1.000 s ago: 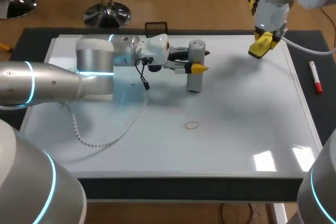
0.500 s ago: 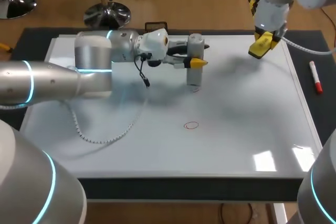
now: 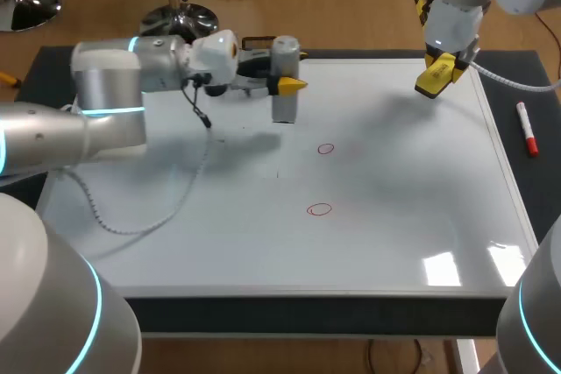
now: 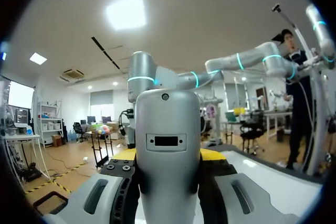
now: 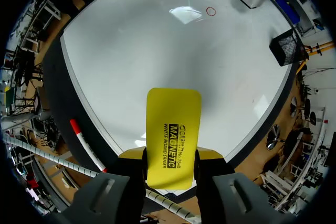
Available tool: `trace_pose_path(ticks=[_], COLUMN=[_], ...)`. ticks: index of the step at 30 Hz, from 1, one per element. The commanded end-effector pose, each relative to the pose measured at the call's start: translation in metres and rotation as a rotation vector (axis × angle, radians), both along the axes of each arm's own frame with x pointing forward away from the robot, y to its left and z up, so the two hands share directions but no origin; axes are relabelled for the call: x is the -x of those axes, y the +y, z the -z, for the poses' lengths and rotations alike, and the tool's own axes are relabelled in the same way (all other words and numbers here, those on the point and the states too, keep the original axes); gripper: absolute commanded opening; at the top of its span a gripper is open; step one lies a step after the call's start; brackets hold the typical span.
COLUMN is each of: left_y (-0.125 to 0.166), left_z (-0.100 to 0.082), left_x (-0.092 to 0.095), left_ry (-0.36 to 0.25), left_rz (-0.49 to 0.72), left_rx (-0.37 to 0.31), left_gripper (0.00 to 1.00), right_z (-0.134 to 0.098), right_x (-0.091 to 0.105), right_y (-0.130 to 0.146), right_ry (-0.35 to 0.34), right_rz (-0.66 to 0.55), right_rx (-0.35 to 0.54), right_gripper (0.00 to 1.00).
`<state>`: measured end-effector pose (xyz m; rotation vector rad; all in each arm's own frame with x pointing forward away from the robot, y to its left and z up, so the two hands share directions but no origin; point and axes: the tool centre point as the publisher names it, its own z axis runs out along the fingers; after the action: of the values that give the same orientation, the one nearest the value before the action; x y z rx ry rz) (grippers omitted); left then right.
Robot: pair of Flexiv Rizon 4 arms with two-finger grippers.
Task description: Pick up the inspection probe, press it on each red-marked spot on the whiteboard one by one, put down the probe, pick up the eraser, and wipe off all the red marks.
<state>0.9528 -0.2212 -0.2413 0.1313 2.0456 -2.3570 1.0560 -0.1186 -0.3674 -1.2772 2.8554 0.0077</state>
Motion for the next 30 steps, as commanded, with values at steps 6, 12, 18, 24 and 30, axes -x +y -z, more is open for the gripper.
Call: trace_pose_path(ticks=[6, 12, 18, 24, 30], left_y=[0.053, 0.08, 0.106, 0.125, 0.135], left_z=[-0.009, -0.011, -0.008, -0.002, 0.007], left_x=[-0.006, -0.019, -0.03, -0.037, -0.039], left_ry=[0.025, 0.016, 0.041, 0.064, 0.087], left_rz=[-0.174, -0.251, -0.302, -0.347, -0.387], left_rx=[-0.033, -0.036, -0.042, -0.039, -0.047], left_gripper=[0.0, 0.0, 0.0, 0.0, 0.0], right_z=[-0.001, -0.001, -0.001, -0.001, -0.001], right_x=[-0.001, -0.001, -0.001, -0.001, -0.001], right_y=[0.0, 0.0, 0.0, 0.0, 0.0], right_ry=[0.002, 0.002, 0.002, 0.002, 0.002], right_rz=[-0.002, -0.002, -0.002, -0.002, -0.002], right_rx=[0.005, 0.005, 0.005, 0.005, 0.005], right_gripper=[0.0, 0.0, 0.0, 0.0, 0.0])
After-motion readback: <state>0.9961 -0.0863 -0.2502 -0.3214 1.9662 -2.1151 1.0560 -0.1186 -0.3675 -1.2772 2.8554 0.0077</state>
